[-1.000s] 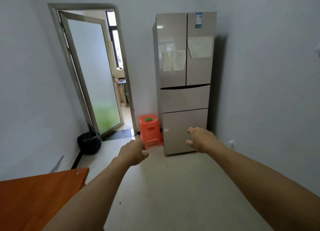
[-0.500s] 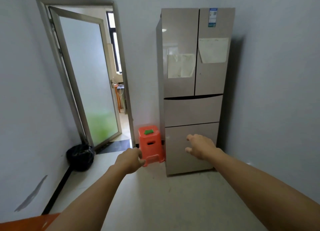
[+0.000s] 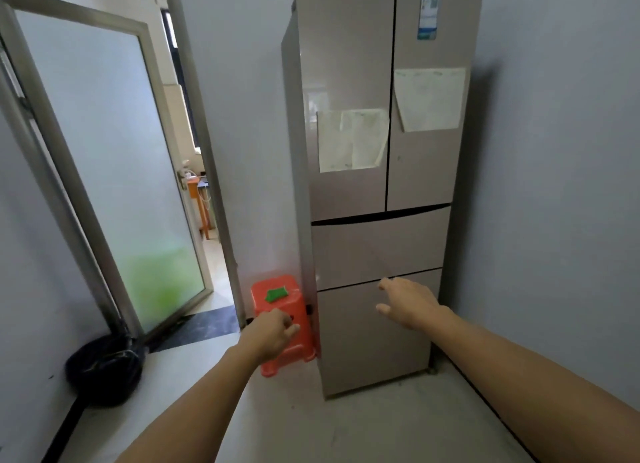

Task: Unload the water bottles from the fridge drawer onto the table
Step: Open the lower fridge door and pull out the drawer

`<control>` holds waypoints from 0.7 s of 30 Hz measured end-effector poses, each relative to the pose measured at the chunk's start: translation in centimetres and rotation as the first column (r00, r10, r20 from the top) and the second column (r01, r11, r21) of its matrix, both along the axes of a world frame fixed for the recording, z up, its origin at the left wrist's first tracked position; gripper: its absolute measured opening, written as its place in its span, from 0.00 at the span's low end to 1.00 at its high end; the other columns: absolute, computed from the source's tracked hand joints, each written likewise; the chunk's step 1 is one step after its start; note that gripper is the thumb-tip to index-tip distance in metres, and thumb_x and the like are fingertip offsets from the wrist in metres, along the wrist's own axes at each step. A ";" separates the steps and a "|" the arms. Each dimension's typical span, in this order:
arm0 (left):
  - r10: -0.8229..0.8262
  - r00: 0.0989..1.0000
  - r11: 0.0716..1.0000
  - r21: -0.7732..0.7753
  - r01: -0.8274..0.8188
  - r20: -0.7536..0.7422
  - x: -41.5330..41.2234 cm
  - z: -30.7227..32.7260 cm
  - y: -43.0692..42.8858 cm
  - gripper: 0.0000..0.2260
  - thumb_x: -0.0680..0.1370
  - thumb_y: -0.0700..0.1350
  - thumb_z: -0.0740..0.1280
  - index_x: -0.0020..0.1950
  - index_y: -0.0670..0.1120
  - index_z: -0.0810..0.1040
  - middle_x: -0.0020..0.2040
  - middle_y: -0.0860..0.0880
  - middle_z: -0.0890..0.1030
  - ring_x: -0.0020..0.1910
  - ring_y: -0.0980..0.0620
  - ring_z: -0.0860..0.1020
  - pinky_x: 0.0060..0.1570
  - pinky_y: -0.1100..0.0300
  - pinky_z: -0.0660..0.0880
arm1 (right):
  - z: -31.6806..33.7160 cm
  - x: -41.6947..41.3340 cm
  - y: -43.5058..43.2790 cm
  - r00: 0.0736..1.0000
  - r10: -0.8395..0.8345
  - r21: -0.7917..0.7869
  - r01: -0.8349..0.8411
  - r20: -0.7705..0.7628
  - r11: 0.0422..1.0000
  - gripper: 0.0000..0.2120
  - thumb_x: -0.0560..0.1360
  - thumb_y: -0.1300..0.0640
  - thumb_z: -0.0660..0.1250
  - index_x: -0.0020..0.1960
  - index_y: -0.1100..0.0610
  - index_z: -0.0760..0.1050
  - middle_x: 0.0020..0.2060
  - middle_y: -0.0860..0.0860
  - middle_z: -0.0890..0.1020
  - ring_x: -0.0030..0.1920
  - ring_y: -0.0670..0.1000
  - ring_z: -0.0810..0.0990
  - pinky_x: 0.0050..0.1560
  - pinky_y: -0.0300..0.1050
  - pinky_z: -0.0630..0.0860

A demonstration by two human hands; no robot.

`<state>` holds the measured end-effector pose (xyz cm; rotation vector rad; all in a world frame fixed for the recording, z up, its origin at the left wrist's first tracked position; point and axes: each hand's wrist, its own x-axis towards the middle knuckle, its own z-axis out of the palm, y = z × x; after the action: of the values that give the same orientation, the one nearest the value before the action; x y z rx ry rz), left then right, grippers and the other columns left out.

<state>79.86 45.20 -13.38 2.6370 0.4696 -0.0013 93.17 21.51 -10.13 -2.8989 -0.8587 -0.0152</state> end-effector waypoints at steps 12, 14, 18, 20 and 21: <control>0.116 0.987 0.990 -0.091 -0.107 0.108 22.3 -2.0 7.6 0.15 0.80 0.52 0.61 0.38 0.47 0.77 0.36 0.50 0.82 0.36 0.55 0.81 0.47 0.53 0.80 | -2.4 24.6 8.3 0.997 0.067 0.025 -0.066 -0.039 0.998 0.22 0.79 0.45 0.61 0.70 0.52 0.66 0.63 0.53 0.75 0.60 0.56 0.76 0.57 0.52 0.75; 0.128 0.984 0.987 -0.114 -0.114 0.121 25.4 -2.6 8.4 0.14 0.80 0.51 0.62 0.37 0.48 0.76 0.36 0.49 0.81 0.36 0.53 0.81 0.46 0.52 0.80 | -2.8 27.9 10.0 0.995 0.083 0.002 -0.083 -0.064 0.997 0.22 0.79 0.45 0.62 0.69 0.52 0.67 0.63 0.53 0.75 0.59 0.56 0.76 0.56 0.53 0.75; 0.180 0.974 0.972 -0.176 -0.155 0.140 31.3 -3.0 10.6 0.12 0.79 0.51 0.62 0.40 0.47 0.77 0.37 0.47 0.81 0.35 0.50 0.80 0.45 0.53 0.79 | -4.2 33.2 13.7 0.991 0.114 -0.021 -0.116 -0.077 0.993 0.22 0.79 0.45 0.62 0.69 0.53 0.67 0.63 0.54 0.75 0.60 0.57 0.75 0.56 0.53 0.75; 0.221 0.958 0.955 -0.242 -0.173 0.185 34.5 -3.2 12.0 0.12 0.79 0.53 0.62 0.47 0.46 0.79 0.43 0.45 0.83 0.42 0.47 0.81 0.49 0.49 0.79 | -4.6 35.7 15.6 0.991 0.119 -0.017 -0.120 -0.055 0.993 0.22 0.79 0.45 0.61 0.69 0.54 0.67 0.63 0.55 0.74 0.61 0.57 0.75 0.57 0.53 0.75; 0.236 0.952 0.949 -0.256 -0.183 0.196 36.1 -3.2 12.6 0.14 0.80 0.54 0.61 0.52 0.45 0.79 0.47 0.44 0.83 0.47 0.45 0.81 0.52 0.48 0.78 | -4.9 36.8 16.5 0.992 0.116 -0.014 -0.117 -0.039 0.993 0.22 0.79 0.45 0.61 0.69 0.54 0.67 0.63 0.55 0.74 0.62 0.57 0.74 0.57 0.53 0.74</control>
<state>115.95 57.82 -16.60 2.3088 0.6287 0.2892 129.99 38.00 -15.08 -2.8489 -1.0245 0.0578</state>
